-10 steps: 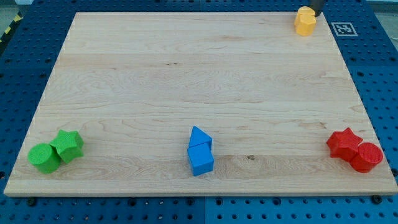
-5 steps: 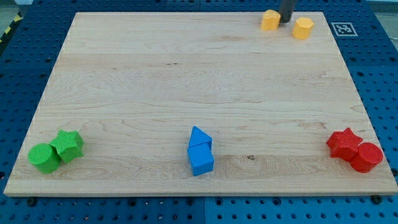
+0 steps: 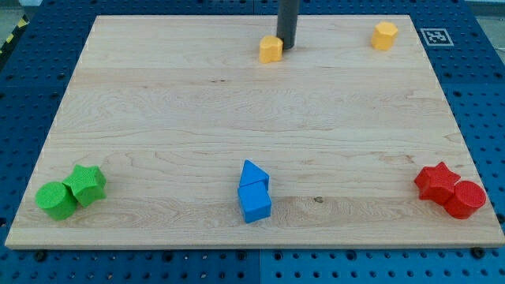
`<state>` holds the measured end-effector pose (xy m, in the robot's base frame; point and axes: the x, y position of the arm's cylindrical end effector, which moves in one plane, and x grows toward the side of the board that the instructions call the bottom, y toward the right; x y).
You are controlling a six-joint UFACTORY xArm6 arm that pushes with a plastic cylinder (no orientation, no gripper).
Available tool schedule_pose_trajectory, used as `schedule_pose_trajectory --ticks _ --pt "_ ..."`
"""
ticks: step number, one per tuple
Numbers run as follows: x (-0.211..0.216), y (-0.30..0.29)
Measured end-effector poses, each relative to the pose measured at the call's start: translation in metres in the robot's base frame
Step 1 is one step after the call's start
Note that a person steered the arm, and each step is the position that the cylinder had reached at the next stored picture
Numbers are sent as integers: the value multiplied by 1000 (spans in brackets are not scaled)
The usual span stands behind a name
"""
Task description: Slide the yellow heart towards the center left
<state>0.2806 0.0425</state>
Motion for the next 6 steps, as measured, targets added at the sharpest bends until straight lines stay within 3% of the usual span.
schedule_pose_trajectory --ticks 4,6 --pt "84 -89" --pt "98 -145"
